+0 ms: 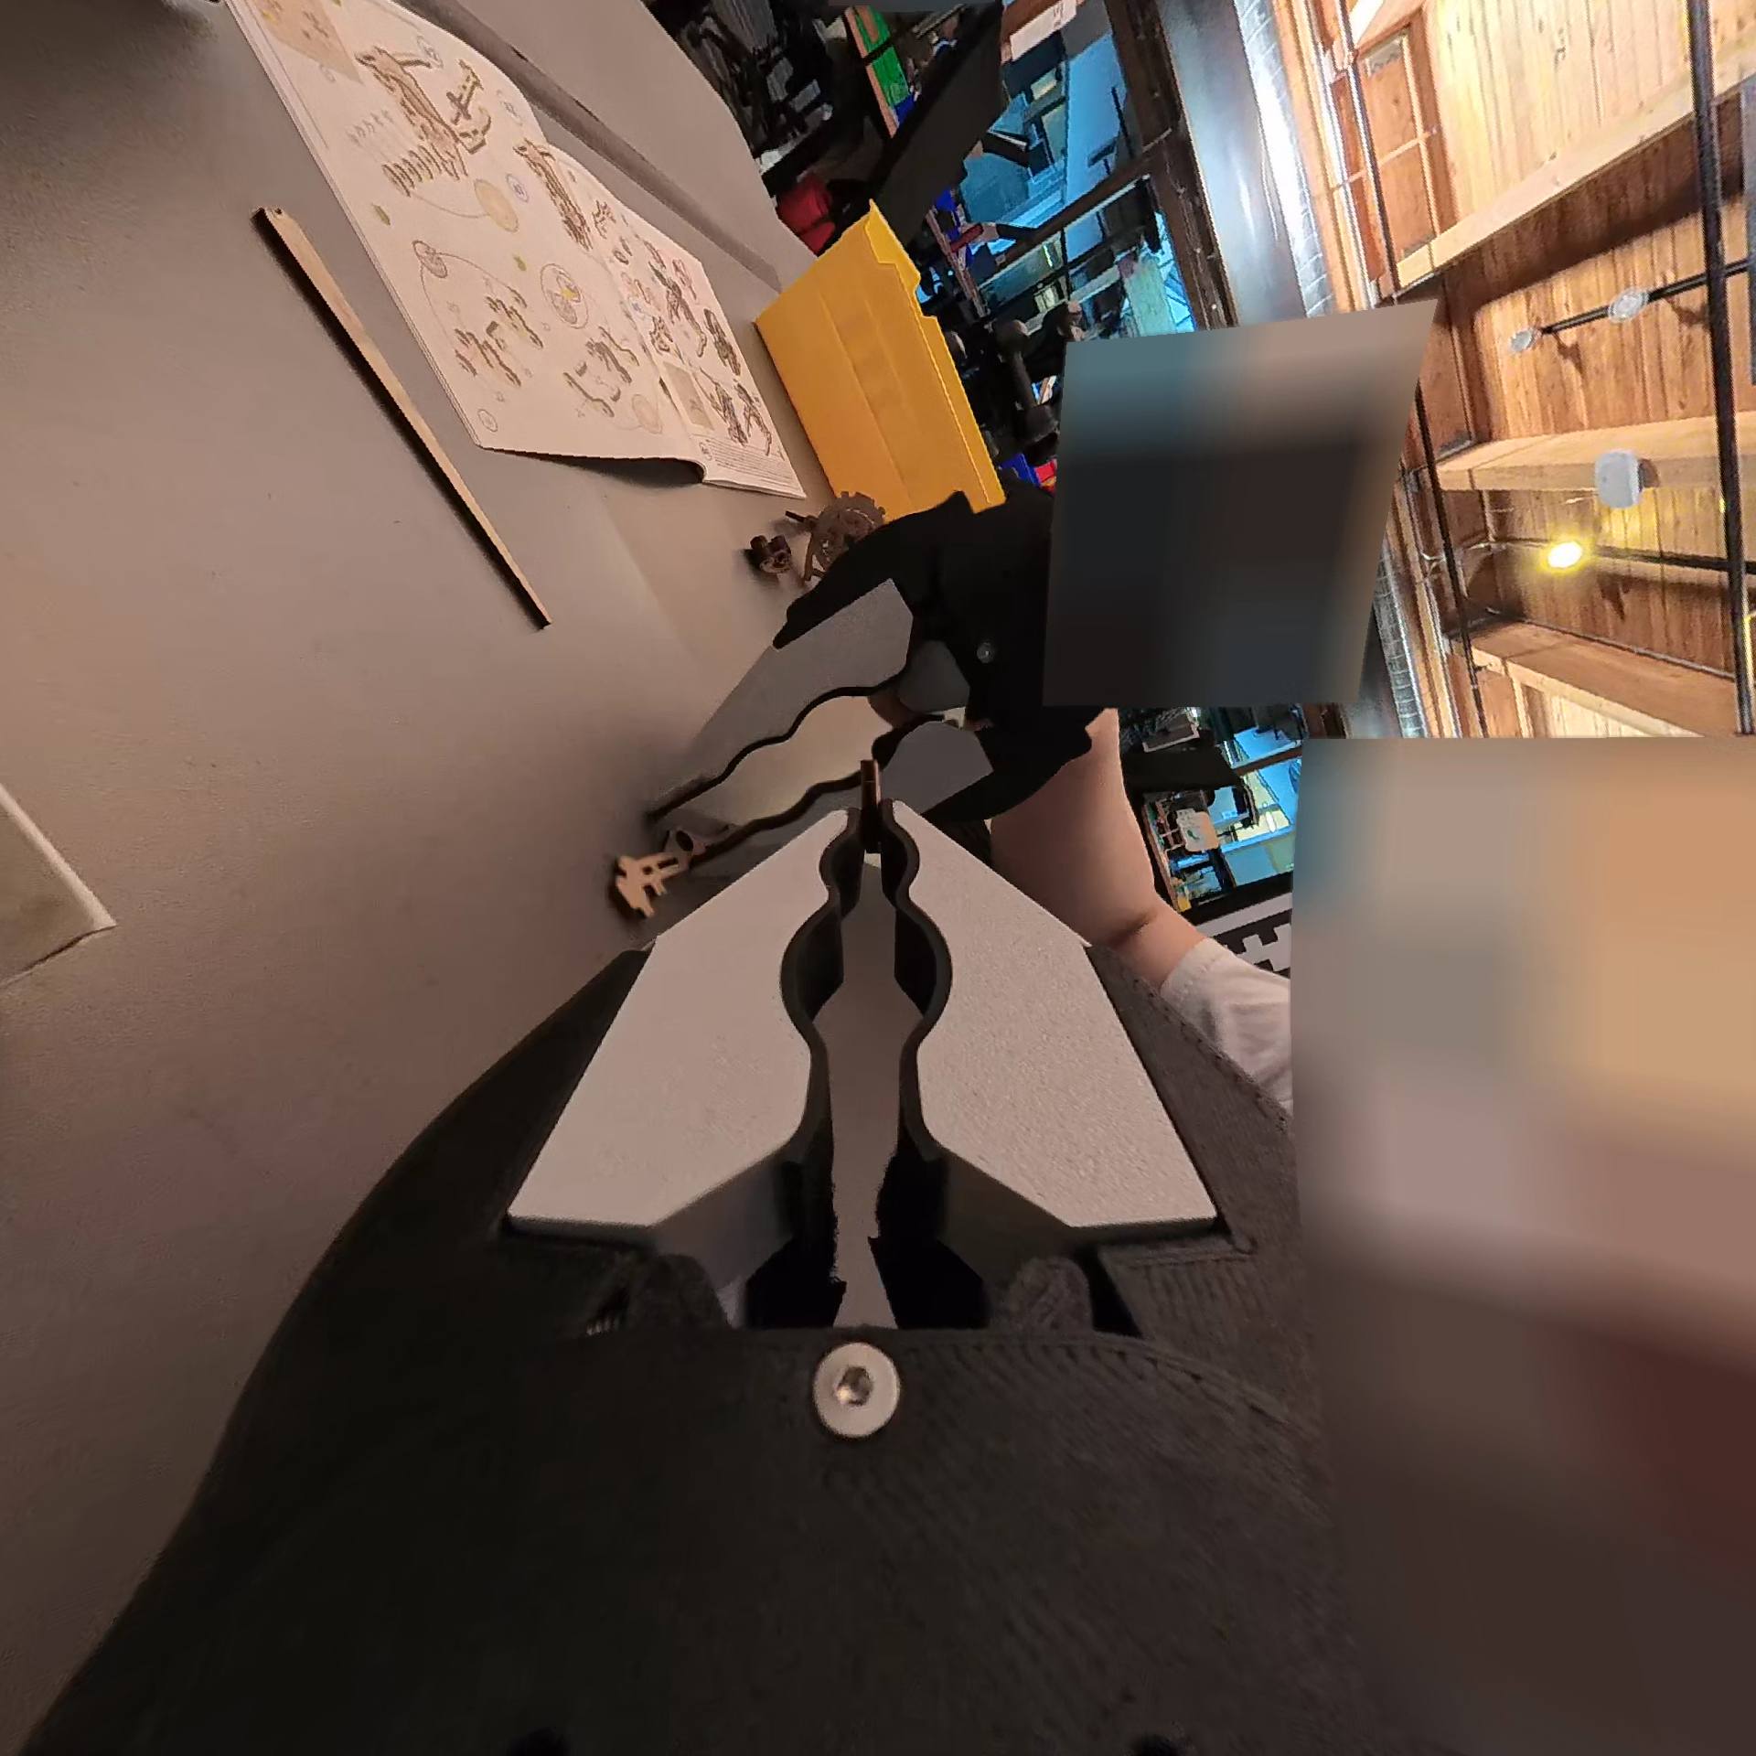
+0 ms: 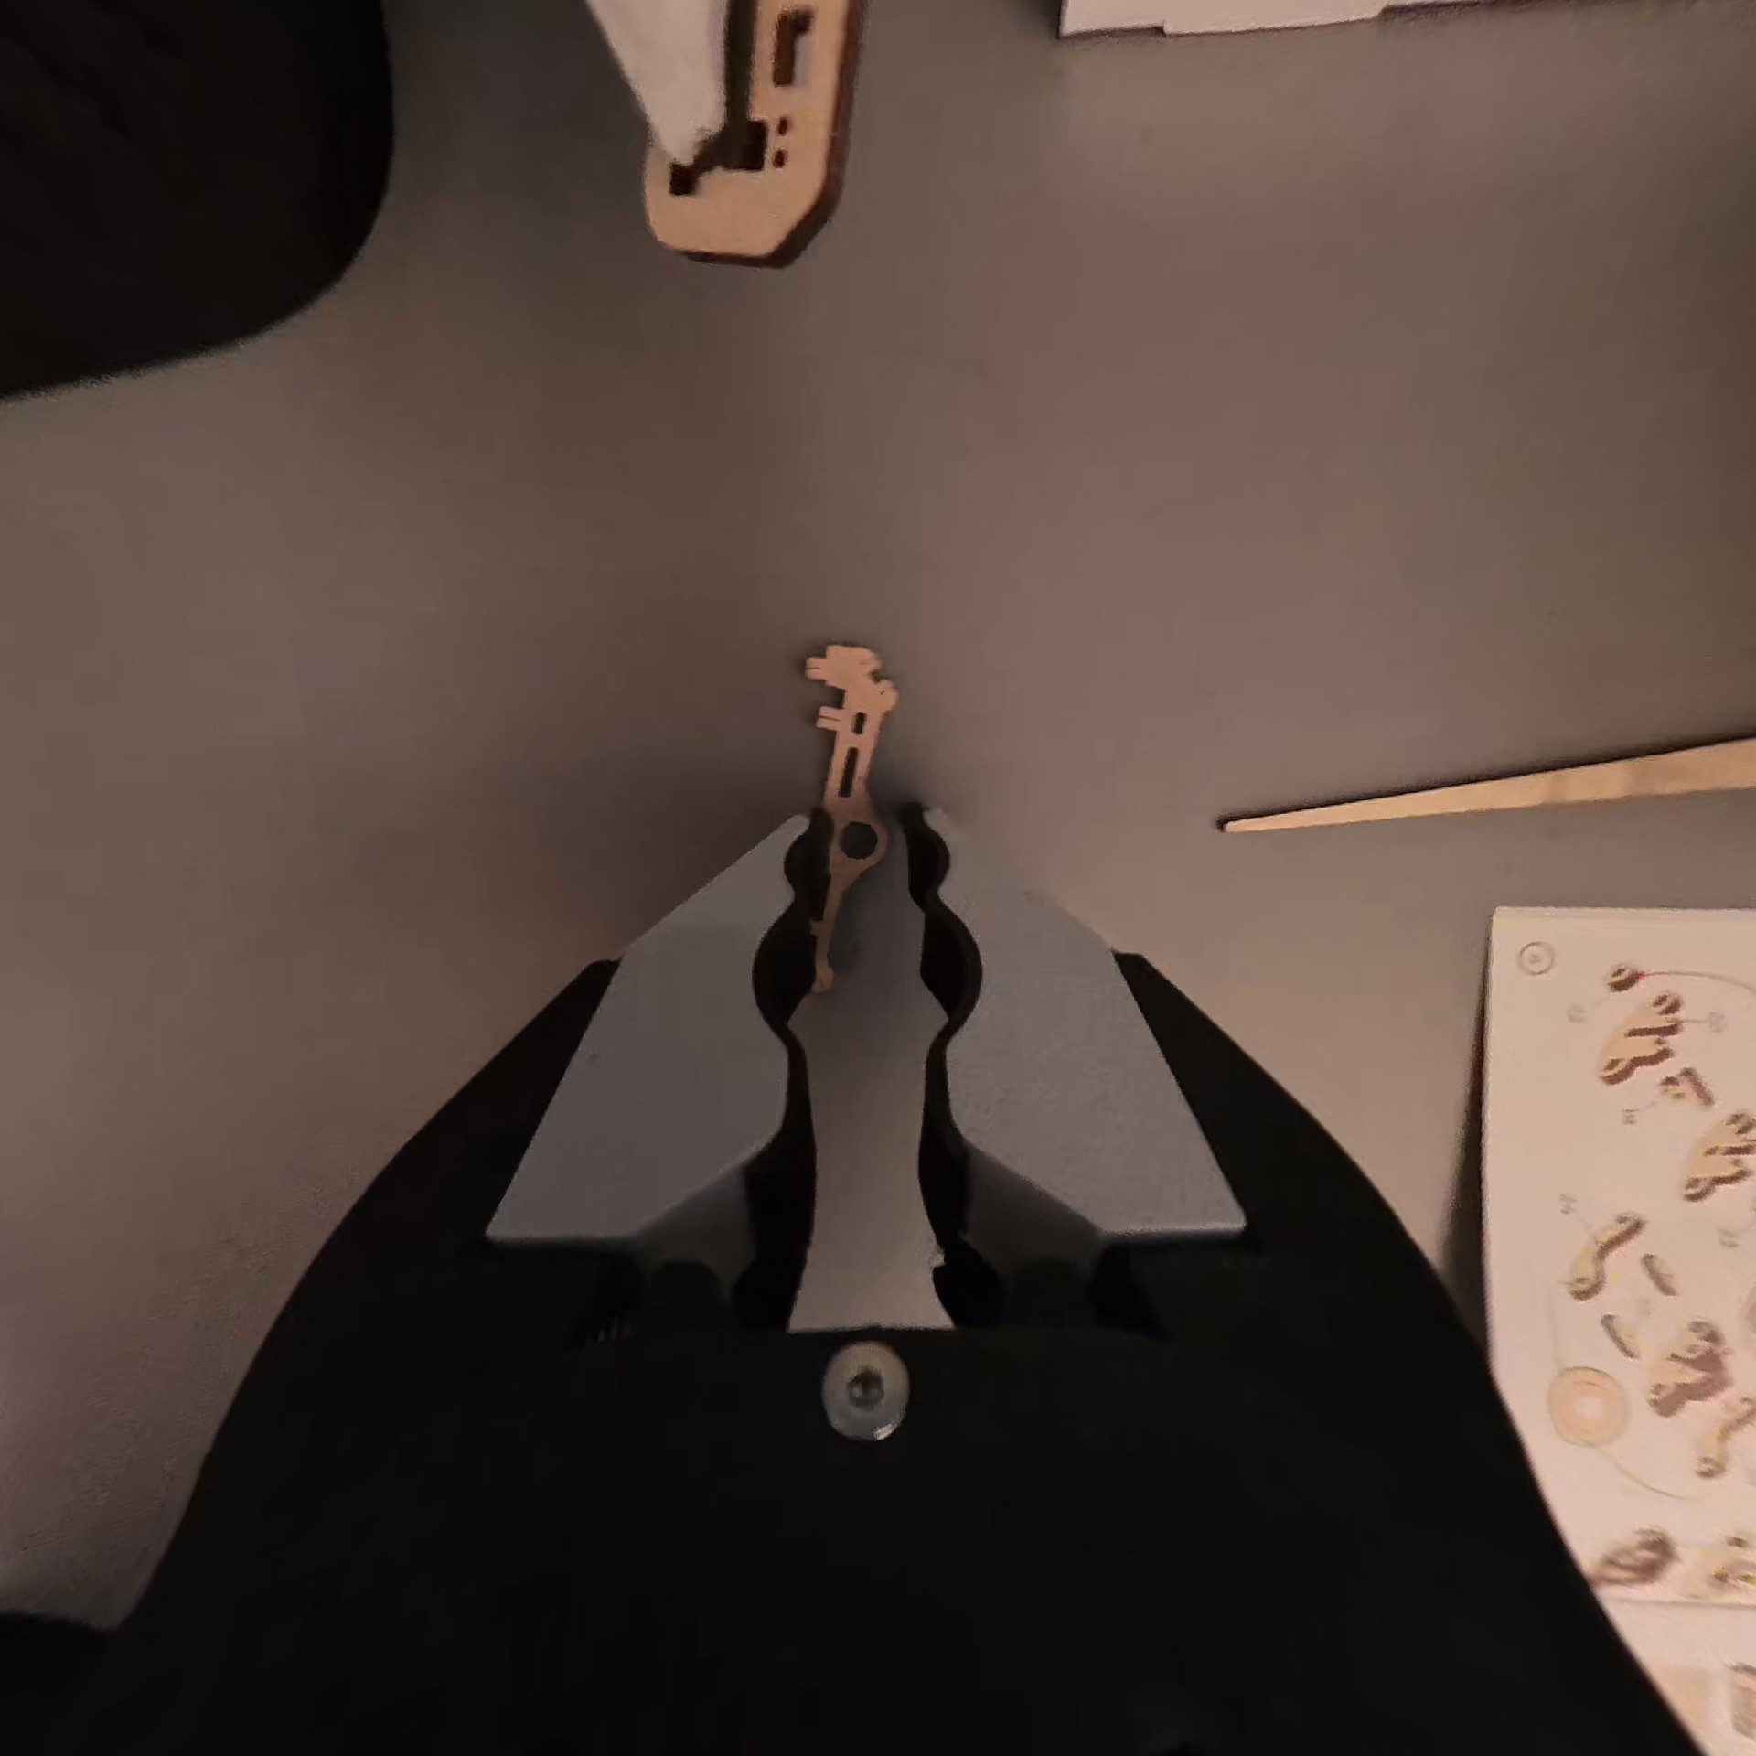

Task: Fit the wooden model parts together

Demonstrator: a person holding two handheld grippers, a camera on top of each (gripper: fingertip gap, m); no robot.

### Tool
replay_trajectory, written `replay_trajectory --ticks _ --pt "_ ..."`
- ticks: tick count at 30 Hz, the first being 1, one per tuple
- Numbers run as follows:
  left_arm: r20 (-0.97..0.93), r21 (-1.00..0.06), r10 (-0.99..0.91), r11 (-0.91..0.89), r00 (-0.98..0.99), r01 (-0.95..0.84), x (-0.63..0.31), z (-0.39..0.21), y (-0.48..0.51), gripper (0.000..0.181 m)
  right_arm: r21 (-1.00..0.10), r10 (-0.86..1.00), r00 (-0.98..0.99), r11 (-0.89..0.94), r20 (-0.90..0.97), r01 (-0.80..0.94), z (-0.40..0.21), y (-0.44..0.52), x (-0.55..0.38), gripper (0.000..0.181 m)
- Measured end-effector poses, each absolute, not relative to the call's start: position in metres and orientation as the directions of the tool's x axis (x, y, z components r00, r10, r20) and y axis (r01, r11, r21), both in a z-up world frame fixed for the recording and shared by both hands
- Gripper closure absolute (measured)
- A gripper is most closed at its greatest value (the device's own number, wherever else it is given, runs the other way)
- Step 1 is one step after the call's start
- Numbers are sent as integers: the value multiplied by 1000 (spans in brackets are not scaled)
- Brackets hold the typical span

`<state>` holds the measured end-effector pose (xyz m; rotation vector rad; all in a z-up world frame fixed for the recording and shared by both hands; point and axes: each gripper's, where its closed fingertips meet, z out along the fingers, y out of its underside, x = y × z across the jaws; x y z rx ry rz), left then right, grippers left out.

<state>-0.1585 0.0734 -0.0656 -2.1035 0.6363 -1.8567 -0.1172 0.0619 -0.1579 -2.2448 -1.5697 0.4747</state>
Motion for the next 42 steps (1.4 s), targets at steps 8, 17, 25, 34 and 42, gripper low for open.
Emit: replay_trajectory --ticks 8,17,25,34,42 --pt "867 -480 -492 -867 78 -132 -161 -61 76 181 -488 941 332 -263 59 832 -150 74 -112 171" --pt "864 -492 -498 -867 80 -79 -167 -55 84 181 -112 516 51 88 855 990 -102 81 -97 170" --pt "875 -474 -480 -877 72 -84 -163 -59 83 181 136 312 -179 153 933 979 -133 62 -101 170" --pt "874 -476 -481 -876 71 -79 -164 -58 83 181 118 355 -165 150 920 982 -138 48 -102 162" --pt "875 -475 -480 -876 60 -80 -163 -56 82 181 -282 742 98 127 664 951 -141 15 -107 161"
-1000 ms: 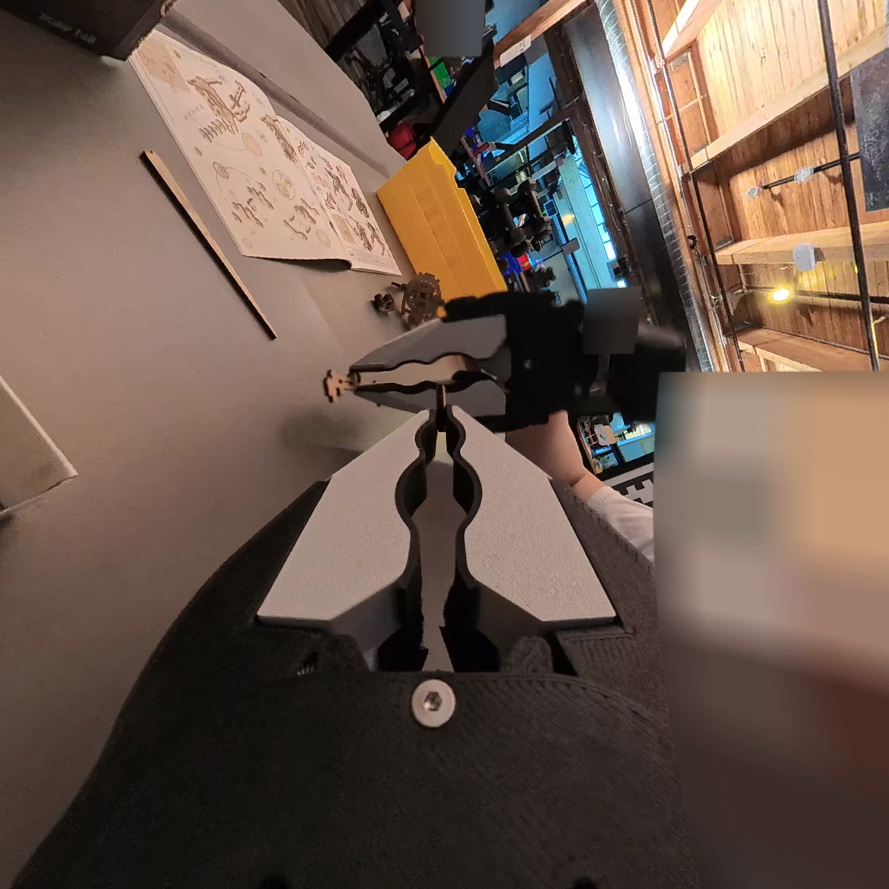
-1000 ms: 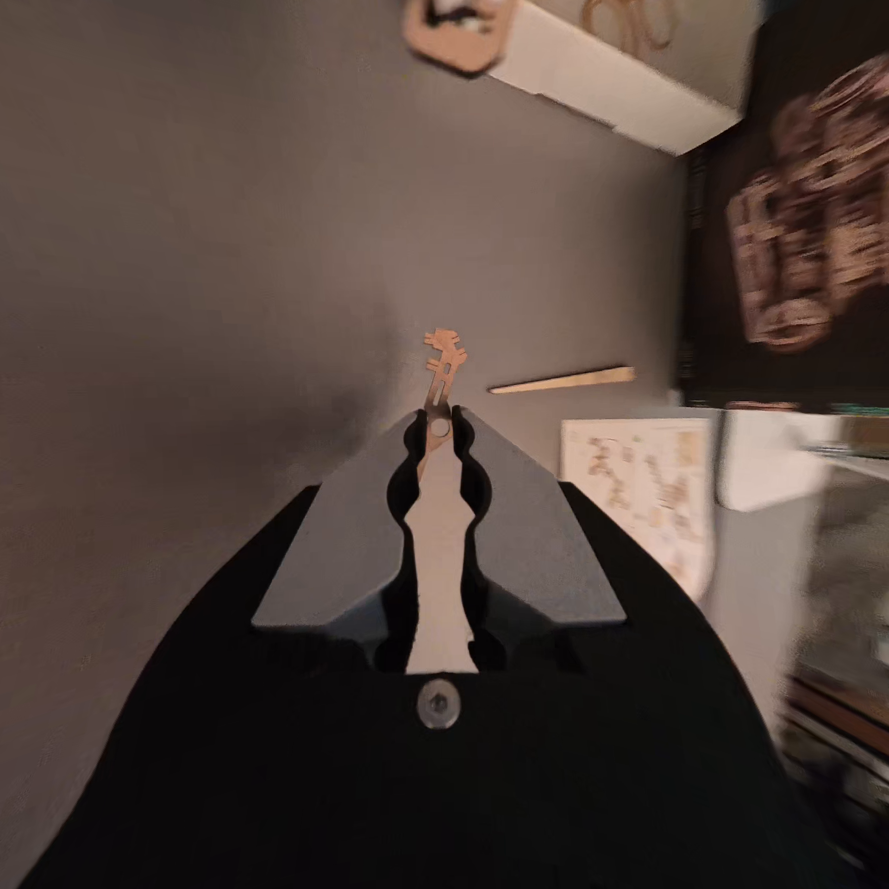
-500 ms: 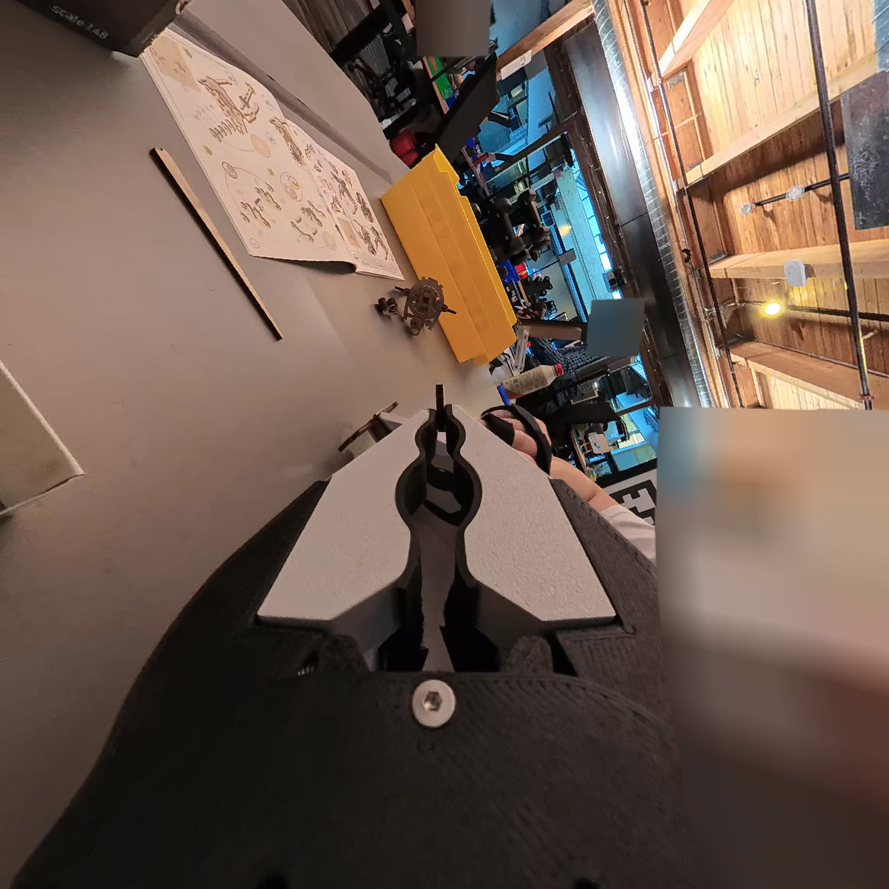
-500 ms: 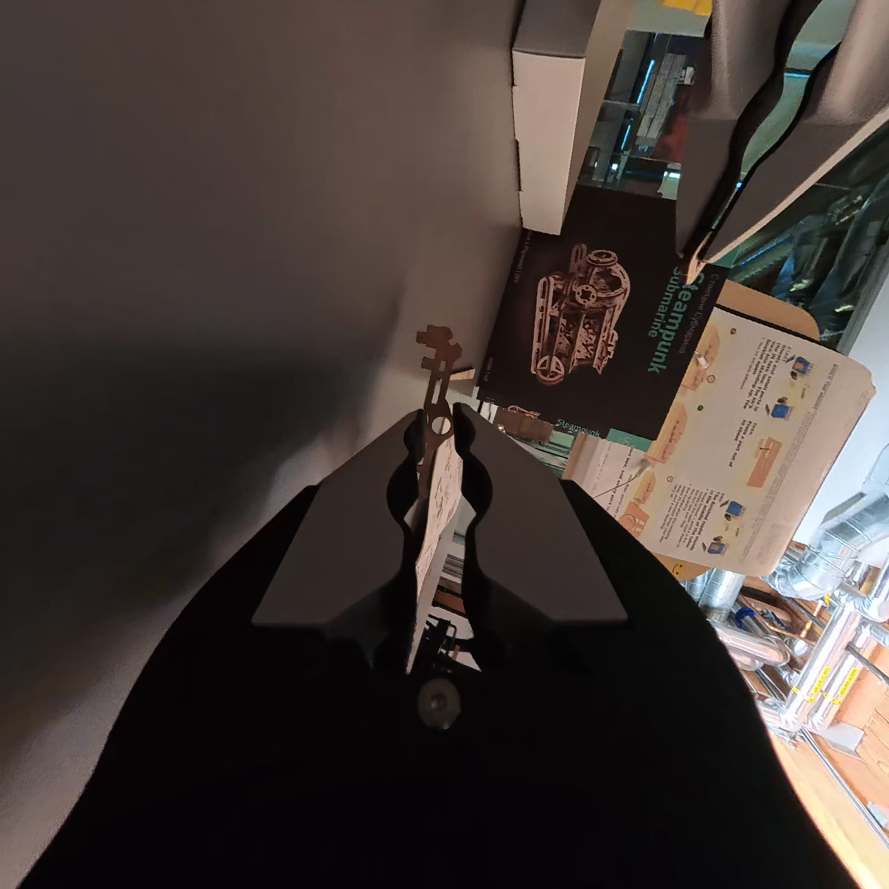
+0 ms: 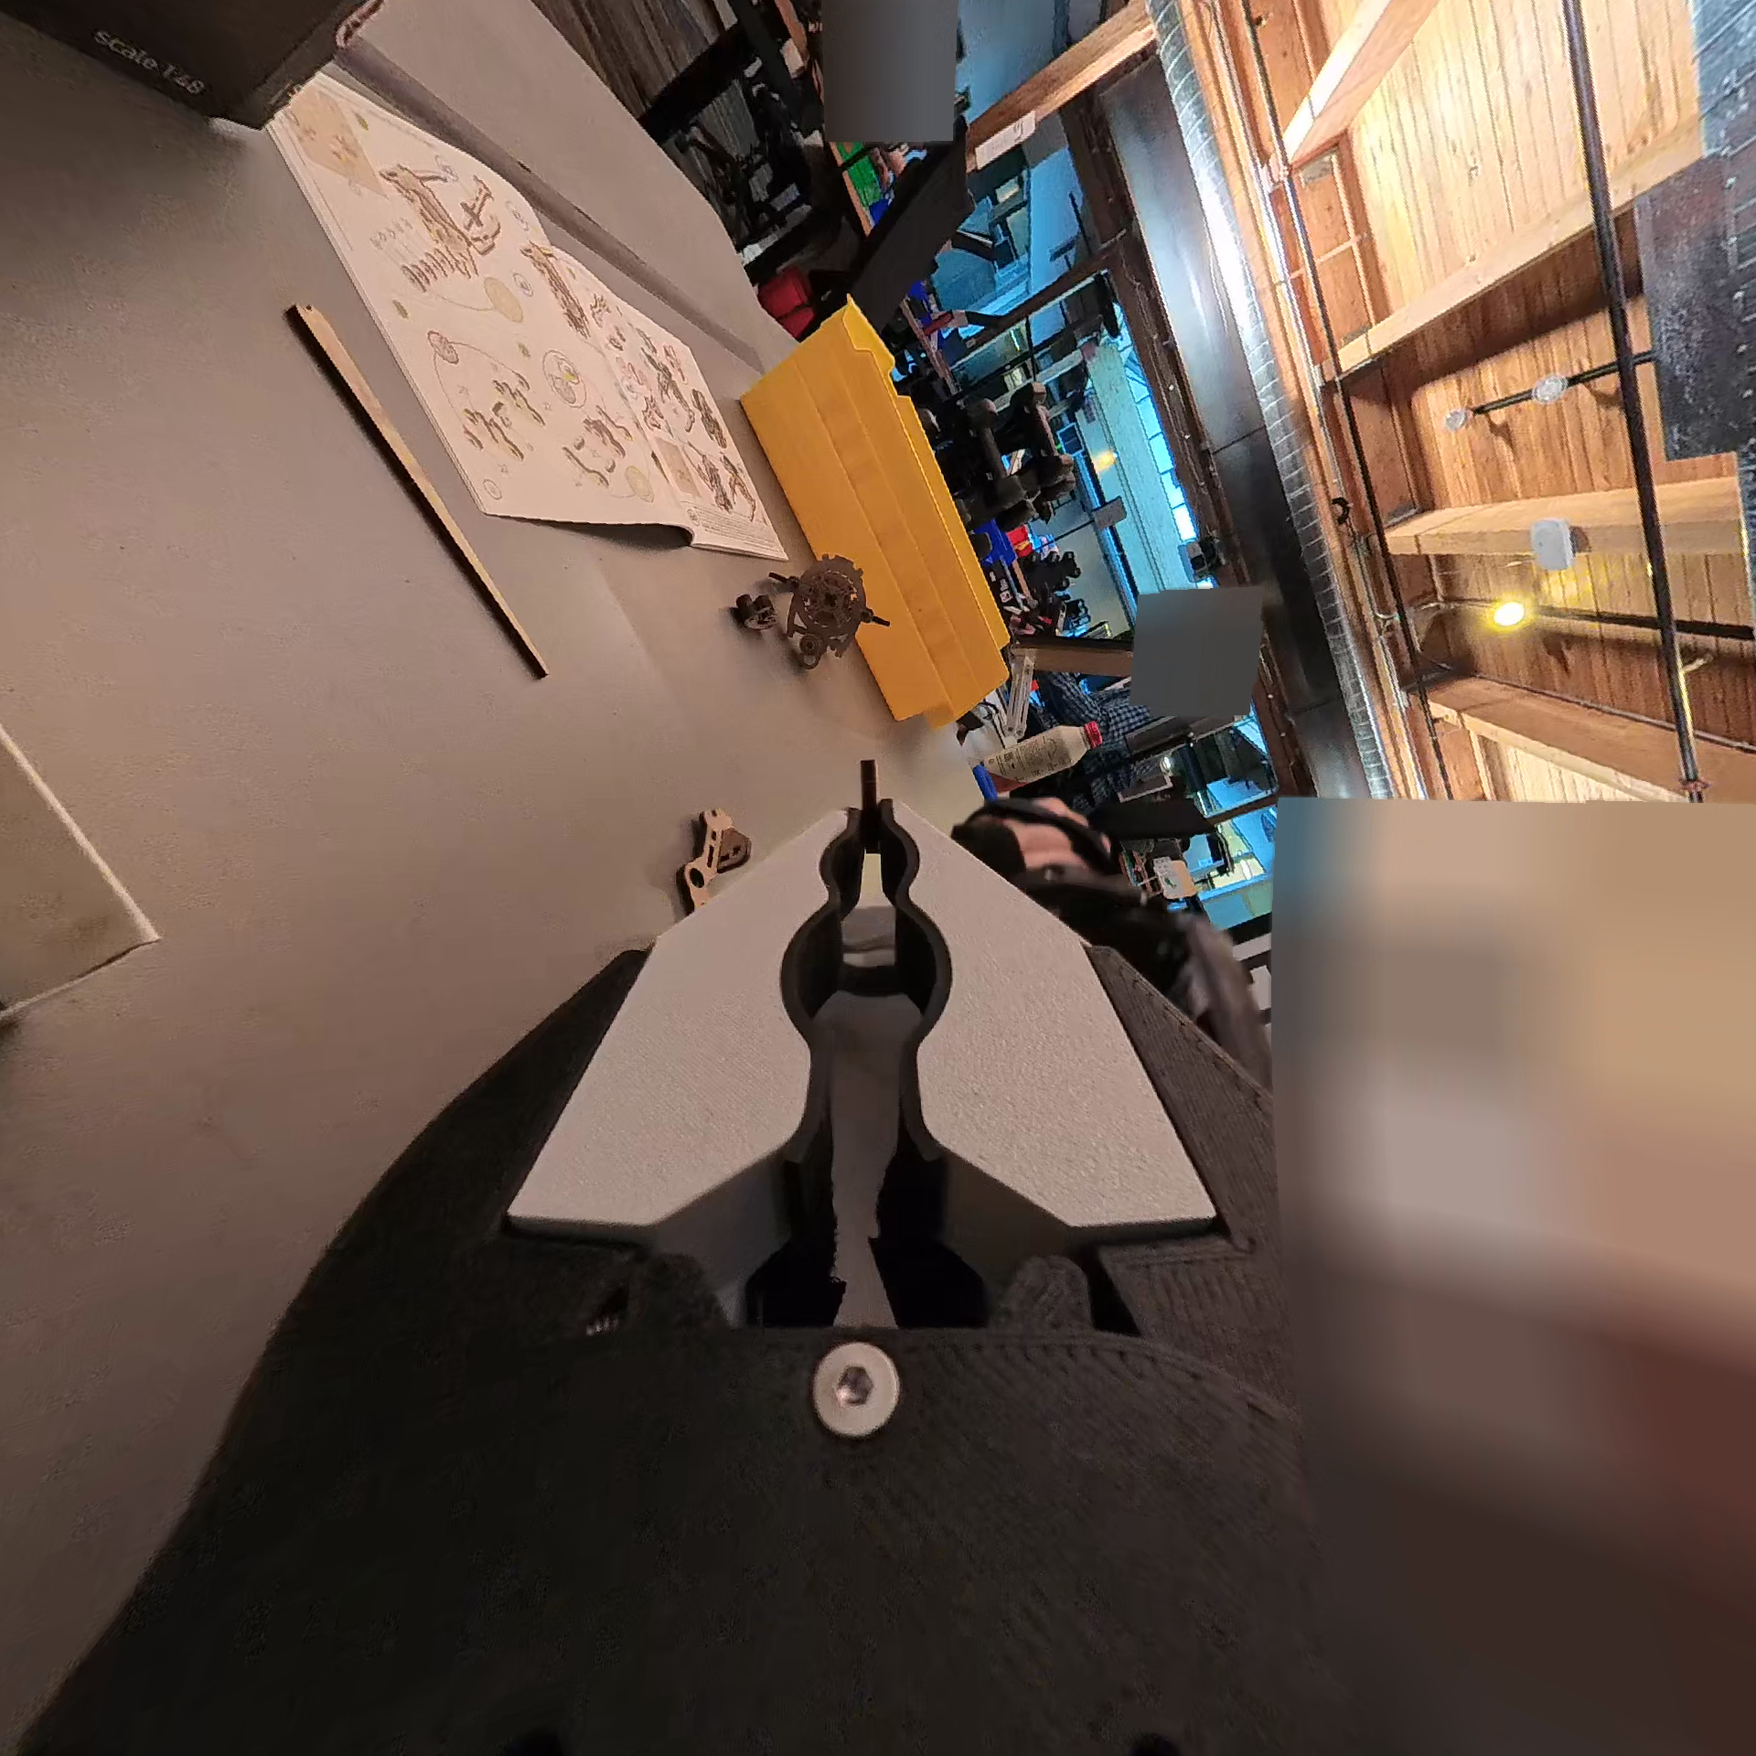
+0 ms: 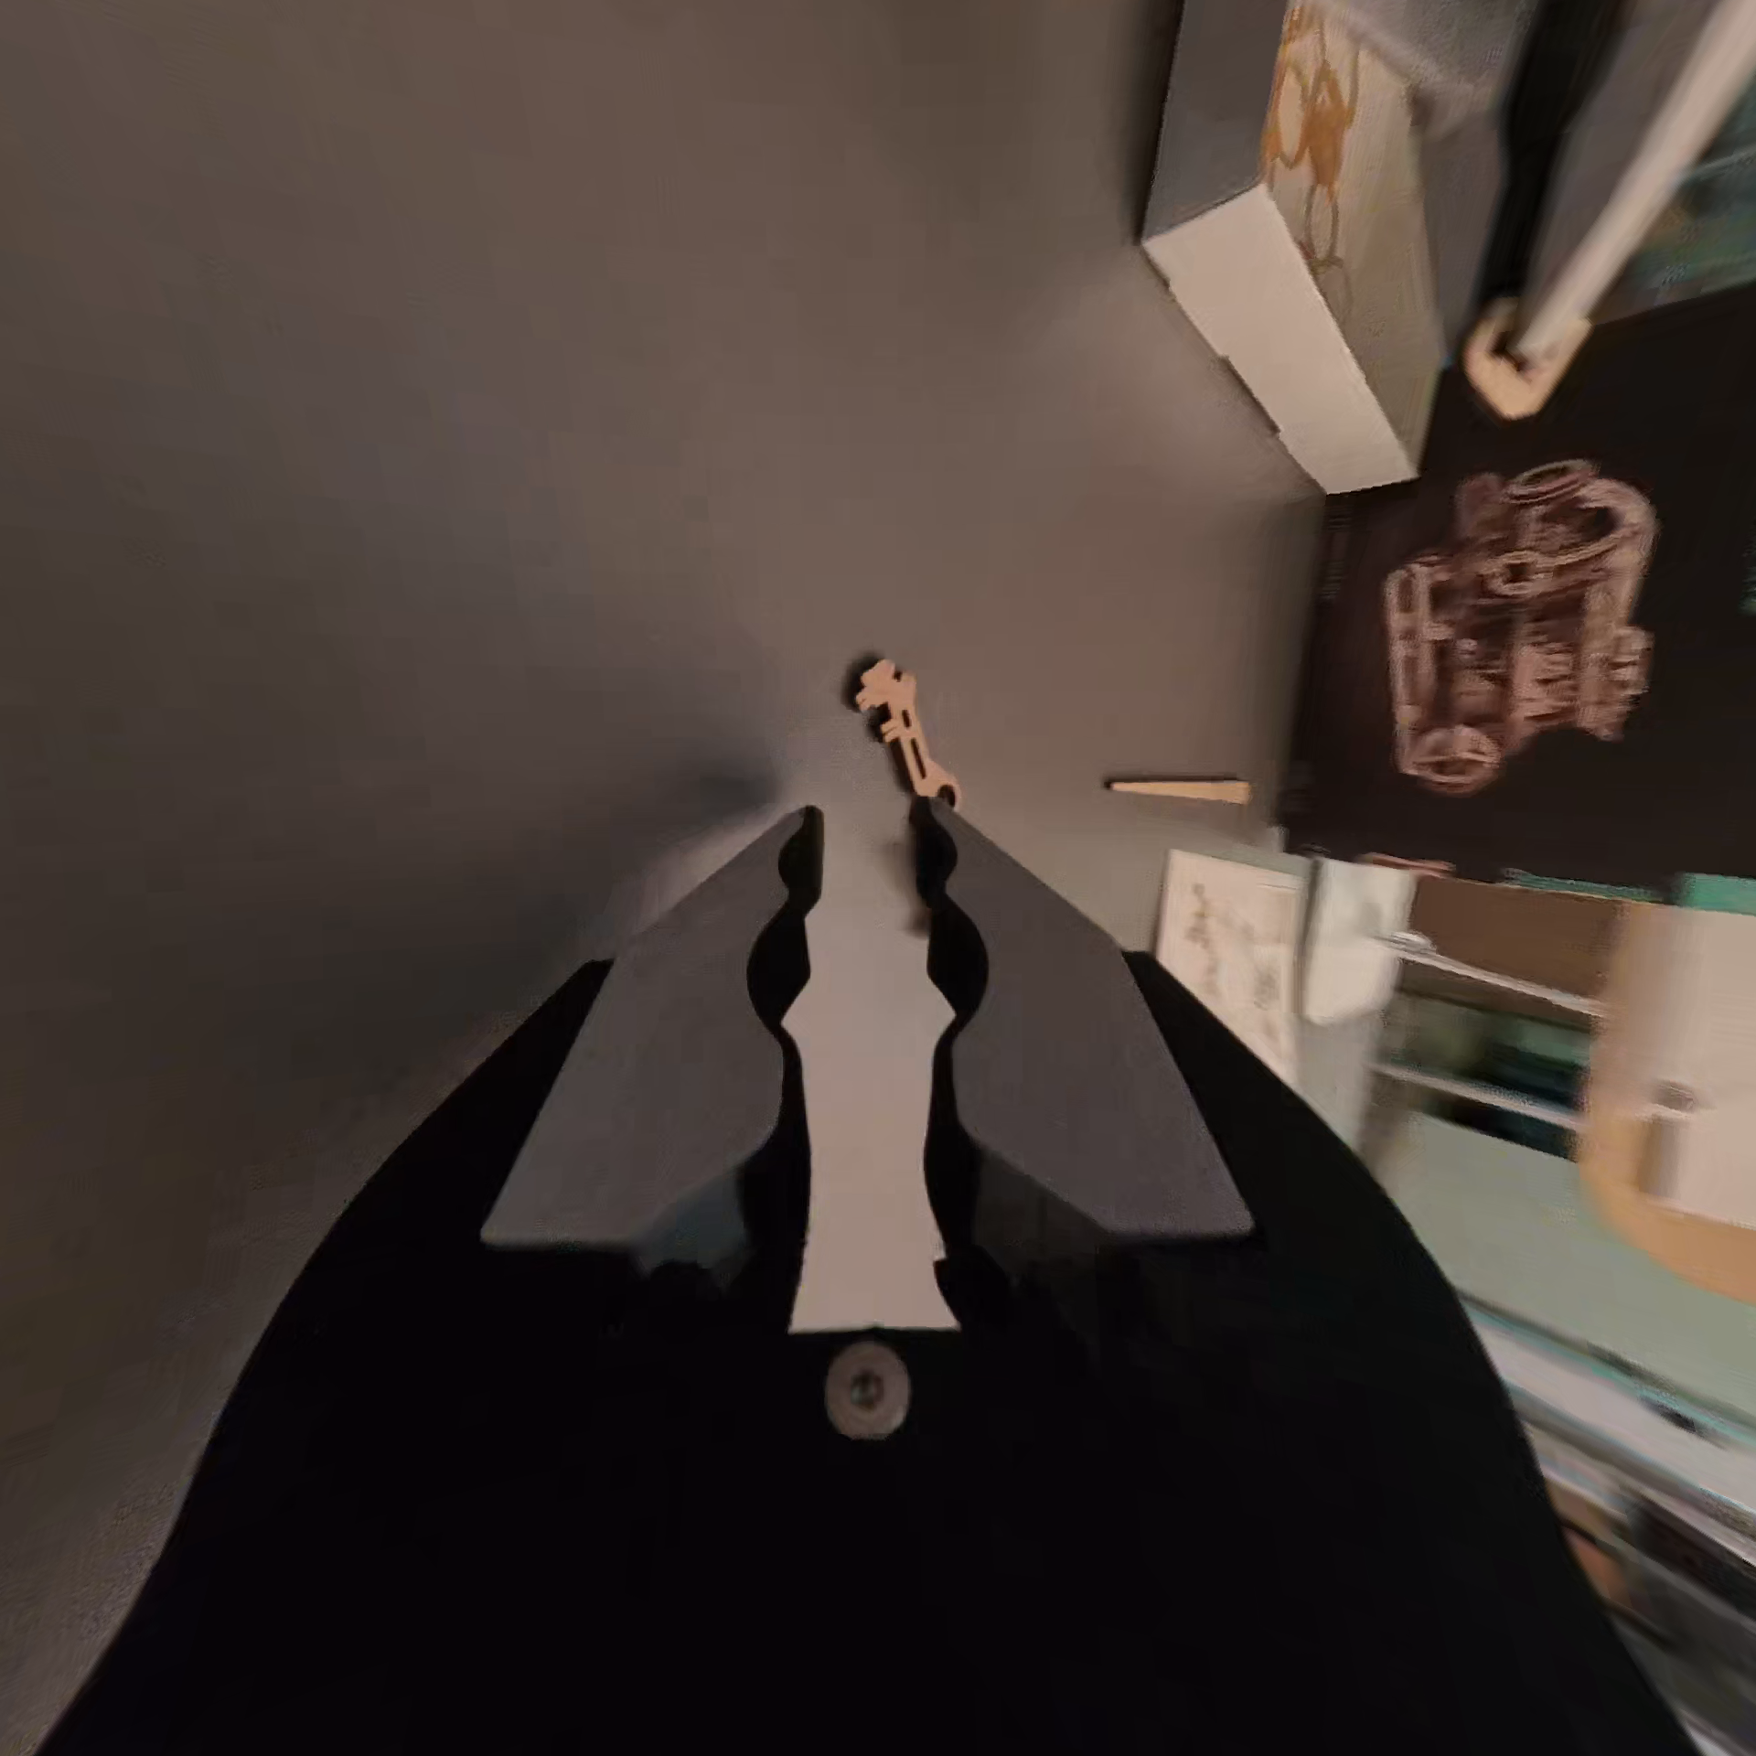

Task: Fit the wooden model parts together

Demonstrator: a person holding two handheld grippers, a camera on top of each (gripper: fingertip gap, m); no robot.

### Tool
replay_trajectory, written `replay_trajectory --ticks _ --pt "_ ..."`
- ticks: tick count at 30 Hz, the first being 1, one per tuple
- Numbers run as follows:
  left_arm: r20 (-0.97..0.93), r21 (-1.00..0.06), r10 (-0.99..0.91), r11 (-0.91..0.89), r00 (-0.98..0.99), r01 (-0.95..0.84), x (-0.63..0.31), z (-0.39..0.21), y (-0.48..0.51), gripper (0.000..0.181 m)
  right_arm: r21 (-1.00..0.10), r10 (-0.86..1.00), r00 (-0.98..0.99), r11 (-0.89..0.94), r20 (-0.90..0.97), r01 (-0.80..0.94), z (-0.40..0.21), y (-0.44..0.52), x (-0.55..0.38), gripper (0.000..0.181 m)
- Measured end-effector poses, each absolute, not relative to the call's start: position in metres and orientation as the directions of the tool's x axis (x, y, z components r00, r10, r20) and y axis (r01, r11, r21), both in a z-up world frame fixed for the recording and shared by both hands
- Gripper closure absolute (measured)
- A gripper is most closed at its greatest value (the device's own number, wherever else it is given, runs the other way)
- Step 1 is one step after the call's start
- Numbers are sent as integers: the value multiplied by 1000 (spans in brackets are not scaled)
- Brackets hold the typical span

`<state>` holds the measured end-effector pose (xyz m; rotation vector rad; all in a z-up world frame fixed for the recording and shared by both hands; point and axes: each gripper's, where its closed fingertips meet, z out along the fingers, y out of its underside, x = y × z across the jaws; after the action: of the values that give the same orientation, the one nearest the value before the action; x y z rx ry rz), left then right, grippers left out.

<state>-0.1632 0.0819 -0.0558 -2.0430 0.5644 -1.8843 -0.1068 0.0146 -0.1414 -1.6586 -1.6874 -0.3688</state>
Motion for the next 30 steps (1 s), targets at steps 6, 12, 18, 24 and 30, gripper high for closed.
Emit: replay_trajectory --ticks 6,12,18,24,30 --pt "872 -477 -484 -873 64 -103 -159 -60 78 181 -526 984 177 -146 9 838 -123 41 -105 168" --pt "871 -480 -487 -872 60 -98 -161 -58 79 181 -430 995 26 -65 -97 900 -136 69 -103 172" --pt "862 -499 -503 -864 57 -76 -167 -50 82 181 -366 988 -55 0 -141 931 -153 53 -107 176" --pt "863 -498 -502 -864 57 -73 -167 -50 83 181 -327 990 -87 45 -113 944 -158 50 -104 177" --pt "862 -499 -503 -863 59 -76 -167 -50 82 181 -297 993 -73 43 -92 954 -158 51 -105 173"
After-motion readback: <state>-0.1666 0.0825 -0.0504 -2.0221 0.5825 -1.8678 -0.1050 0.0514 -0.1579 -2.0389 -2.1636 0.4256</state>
